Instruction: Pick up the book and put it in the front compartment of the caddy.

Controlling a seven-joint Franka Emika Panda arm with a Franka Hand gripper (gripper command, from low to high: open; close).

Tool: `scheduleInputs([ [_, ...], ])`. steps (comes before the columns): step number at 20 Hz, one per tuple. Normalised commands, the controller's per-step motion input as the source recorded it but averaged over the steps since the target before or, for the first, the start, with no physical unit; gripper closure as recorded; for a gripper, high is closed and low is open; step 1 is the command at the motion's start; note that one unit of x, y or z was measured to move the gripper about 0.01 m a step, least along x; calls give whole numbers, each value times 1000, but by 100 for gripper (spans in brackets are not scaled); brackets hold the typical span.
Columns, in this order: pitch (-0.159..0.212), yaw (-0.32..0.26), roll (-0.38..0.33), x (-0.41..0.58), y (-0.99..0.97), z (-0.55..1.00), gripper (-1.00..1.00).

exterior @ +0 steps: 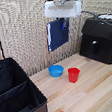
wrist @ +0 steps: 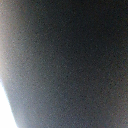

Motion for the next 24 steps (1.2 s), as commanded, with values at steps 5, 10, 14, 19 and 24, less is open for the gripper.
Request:
scheduleInputs([
  [5, 0, -233, 67, -51, 303, 283, 100],
  [10, 35, -114, 38, -32, 598, 215, 100],
  [14, 59, -17, 7, -146, 789, 229, 100],
  [19, 72, 0, 0, -127, 898, 294, 100],
  [24, 64, -7, 0, -3, 857, 400, 100],
])
